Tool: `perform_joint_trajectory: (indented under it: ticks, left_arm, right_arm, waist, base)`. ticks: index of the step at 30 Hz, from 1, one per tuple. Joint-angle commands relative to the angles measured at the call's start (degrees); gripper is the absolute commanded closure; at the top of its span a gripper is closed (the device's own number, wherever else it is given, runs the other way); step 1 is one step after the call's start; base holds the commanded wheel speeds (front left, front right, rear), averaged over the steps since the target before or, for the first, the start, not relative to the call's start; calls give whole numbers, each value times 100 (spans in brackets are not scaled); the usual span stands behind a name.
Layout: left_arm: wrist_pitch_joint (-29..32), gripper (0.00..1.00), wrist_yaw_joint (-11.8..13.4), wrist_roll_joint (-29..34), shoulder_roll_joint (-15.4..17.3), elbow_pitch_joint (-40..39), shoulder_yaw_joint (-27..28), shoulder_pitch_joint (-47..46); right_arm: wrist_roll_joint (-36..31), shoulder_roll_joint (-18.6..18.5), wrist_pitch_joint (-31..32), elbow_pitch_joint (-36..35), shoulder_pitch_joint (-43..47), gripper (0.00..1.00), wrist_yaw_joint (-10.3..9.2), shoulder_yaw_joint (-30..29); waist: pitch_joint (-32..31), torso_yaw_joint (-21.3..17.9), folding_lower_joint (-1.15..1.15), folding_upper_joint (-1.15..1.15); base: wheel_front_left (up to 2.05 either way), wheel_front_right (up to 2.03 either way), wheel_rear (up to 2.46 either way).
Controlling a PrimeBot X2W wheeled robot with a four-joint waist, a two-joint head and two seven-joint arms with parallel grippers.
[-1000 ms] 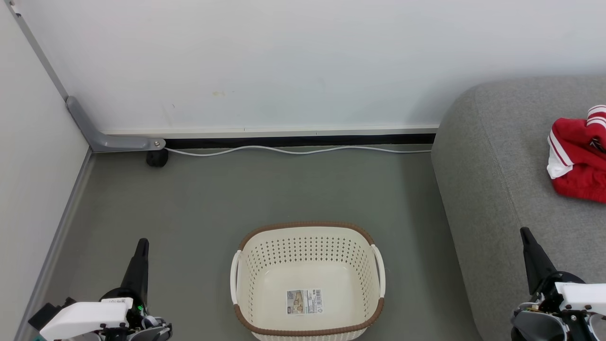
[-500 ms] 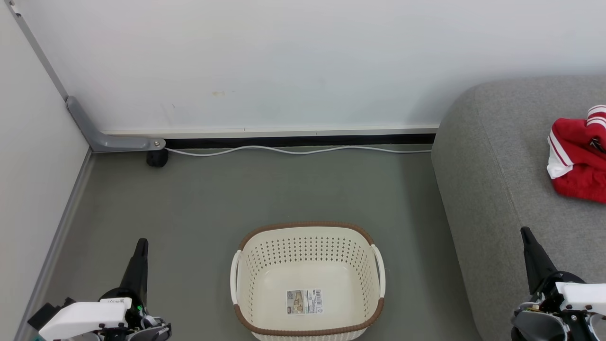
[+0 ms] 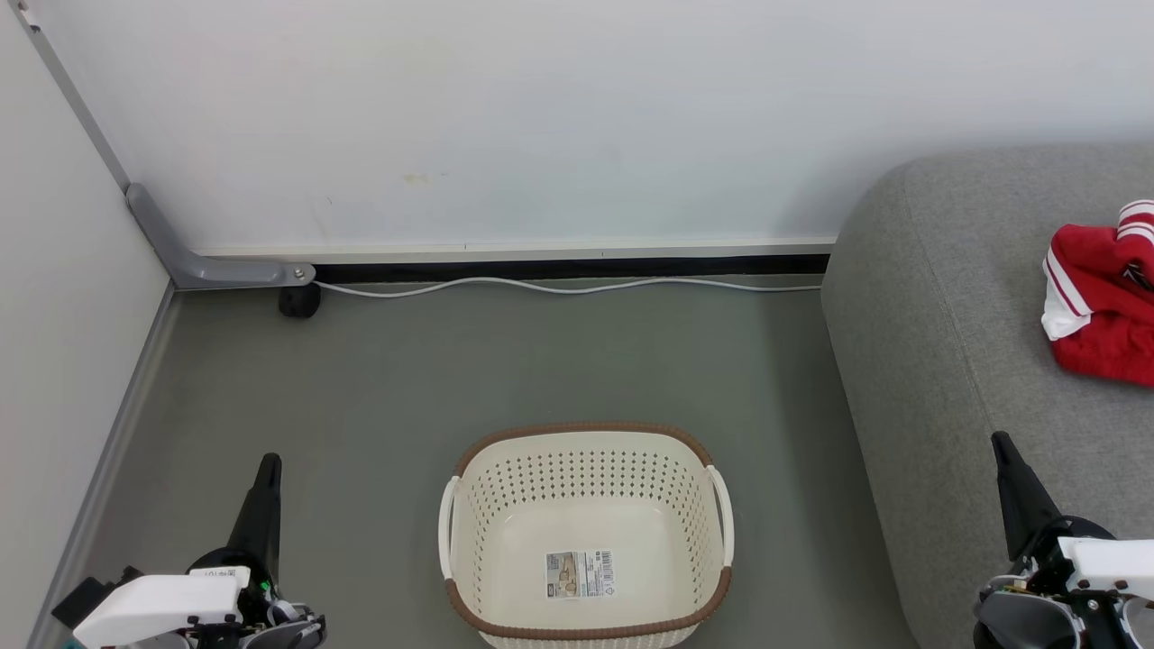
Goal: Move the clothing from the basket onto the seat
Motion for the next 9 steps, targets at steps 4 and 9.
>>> perform_joint_trajectory:
  ticks: [4, 9]
  left_arm:
    - [20, 100, -7, -4, 66, -163, 189, -329]
    - [22, 100, -7, -2, 64, -163, 192, -329]
  right_arm:
    - [64, -58, 46, -177, -91, 100, 25, 92]
    - [64, -58, 46, -177, -91, 100, 25, 93]
  waist:
    - [0, 0, 0, 0]
    - [0, 0, 0, 0]
  base:
    - [0, 0, 0]
    - [0, 0, 0]
